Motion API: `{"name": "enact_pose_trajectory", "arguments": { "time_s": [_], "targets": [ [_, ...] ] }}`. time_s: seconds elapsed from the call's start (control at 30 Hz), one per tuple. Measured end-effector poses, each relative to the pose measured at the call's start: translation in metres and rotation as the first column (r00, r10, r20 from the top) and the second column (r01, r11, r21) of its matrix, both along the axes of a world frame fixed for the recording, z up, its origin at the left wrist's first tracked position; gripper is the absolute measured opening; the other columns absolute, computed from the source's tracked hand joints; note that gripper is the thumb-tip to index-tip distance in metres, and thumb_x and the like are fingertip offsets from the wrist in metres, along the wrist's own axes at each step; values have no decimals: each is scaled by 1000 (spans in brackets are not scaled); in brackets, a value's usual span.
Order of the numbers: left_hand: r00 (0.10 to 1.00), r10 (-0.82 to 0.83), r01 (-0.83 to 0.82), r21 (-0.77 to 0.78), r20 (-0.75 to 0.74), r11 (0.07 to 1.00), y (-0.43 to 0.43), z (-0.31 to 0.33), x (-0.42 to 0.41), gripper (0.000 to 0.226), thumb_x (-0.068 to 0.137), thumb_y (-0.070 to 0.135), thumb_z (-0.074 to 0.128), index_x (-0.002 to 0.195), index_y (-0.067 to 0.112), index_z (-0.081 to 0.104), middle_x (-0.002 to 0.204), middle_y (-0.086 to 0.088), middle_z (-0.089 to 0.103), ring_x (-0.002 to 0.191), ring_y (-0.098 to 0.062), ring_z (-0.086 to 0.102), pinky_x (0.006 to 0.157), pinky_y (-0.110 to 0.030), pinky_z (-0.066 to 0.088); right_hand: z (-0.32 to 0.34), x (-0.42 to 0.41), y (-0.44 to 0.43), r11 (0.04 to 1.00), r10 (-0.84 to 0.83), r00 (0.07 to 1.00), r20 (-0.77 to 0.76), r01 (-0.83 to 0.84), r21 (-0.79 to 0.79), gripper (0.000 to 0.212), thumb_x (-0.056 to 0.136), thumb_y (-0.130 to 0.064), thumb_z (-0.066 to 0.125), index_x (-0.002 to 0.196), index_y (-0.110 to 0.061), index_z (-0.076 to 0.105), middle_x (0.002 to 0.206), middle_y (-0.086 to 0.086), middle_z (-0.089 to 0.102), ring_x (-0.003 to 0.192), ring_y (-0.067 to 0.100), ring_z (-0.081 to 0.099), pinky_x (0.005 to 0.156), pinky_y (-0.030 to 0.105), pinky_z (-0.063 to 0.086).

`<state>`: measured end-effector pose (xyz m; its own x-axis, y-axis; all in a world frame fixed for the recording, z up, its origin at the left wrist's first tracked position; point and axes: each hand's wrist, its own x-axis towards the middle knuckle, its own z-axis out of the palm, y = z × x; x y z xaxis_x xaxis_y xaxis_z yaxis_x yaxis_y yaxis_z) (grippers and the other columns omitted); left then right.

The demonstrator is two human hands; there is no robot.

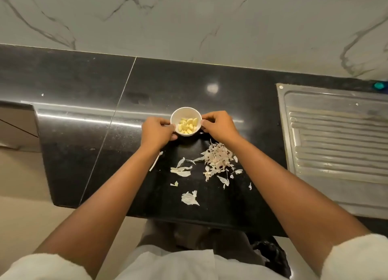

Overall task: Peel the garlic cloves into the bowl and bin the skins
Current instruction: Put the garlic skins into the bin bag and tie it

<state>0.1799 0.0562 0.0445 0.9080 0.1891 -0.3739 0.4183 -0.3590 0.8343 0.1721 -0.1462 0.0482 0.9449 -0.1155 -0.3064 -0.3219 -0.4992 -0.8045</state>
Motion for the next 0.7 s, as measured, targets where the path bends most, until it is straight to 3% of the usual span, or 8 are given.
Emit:
{"name": "enact_pose_trajectory", "arguments": {
  "time_s": [0.1, 0.17, 0.23, 0.33, 0.47, 0.57, 0.7],
  "targets": [
    [999, -23, 23, -6, -26, 1000, 3, -1, 4, 10, 95, 9, 73, 89, 17, 75, 81, -6, 78, 67, -22, 79, 80, -43, 67, 0, 1, -5, 999, 41, 999, -13, -41, 16, 30, 99, -10, 62, 117, -25, 81, 97, -2, 81, 93, 24, 78, 88, 50, 65],
    [999, -45, 45, 39, 1, 998, 9, 2, -2, 7, 97, 13, 71, 100, 11, 78, 77, -7, 77, 64, -20, 76, 70, -36, 66, -2, -2, -12, 996, 72, 997, 8, -72, -59, 31, 101, -12, 63, 126, -23, 77, 109, 0, 80, 92, 15, 75, 87, 37, 64],
    [991, -85, 62, 207, 101, 976, 21, 5, -15, 16, 98, 19, 68, 109, 13, 78, 80, -2, 76, 65, -13, 72, 65, -30, 61, -4, -12, -23, 982, 99, 995, 30, -92, -166, 31, 103, -12, 61, 130, -19, 75, 116, 4, 79, 85, 8, 72, 77, 24, 59],
    [980, -118, 45, 393, 162, 918, 46, 1, -42, 27, 98, 24, 66, 123, 20, 74, 104, 1, 72, 86, -12, 68, 80, -30, 56, -15, -33, -38, 909, 224, 973, 46, -191, -371, 34, 103, -12, 54, 128, -17, 76, 124, 4, 74, 110, 19, 68, 94, 37, 57],
    [985, -175, 157, 508, -13, 847, 62, -18, -65, 52, 96, 28, 69, 147, 26, 56, 140, -6, 50, 121, -26, 59, 99, -45, 53, -33, -53, -38, 841, 304, 952, 22, -257, -476, 43, 103, -7, 46, 139, -15, 68, 130, 4, 62, 127, 25, 51, 106, 44, 49],
    [973, -209, 232, 471, -100, 851, 53, -26, -78, 57, 97, 24, 69, 151, 18, 52, 144, -9, 49, 131, -29, 56, 110, -47, 50, -33, -70, -18, 814, 388, 922, 6, -339, -471, 46, 101, -6, 47, 143, -14, 64, 133, 3, 57, 128, 24, 49, 105, 46, 50],
    [949, -307, 309, 417, -75, 855, 27, -27, -96, 52, 97, 19, 65, 148, 16, 56, 139, -4, 53, 126, -23, 59, 110, -44, 52, -27, -102, -1, 746, 533, 846, -10, -476, -466, 52, 101, -9, 52, 152, -16, 55, 140, -2, 54, 134, 20, 46, 111, 43, 48]
  ]
}}
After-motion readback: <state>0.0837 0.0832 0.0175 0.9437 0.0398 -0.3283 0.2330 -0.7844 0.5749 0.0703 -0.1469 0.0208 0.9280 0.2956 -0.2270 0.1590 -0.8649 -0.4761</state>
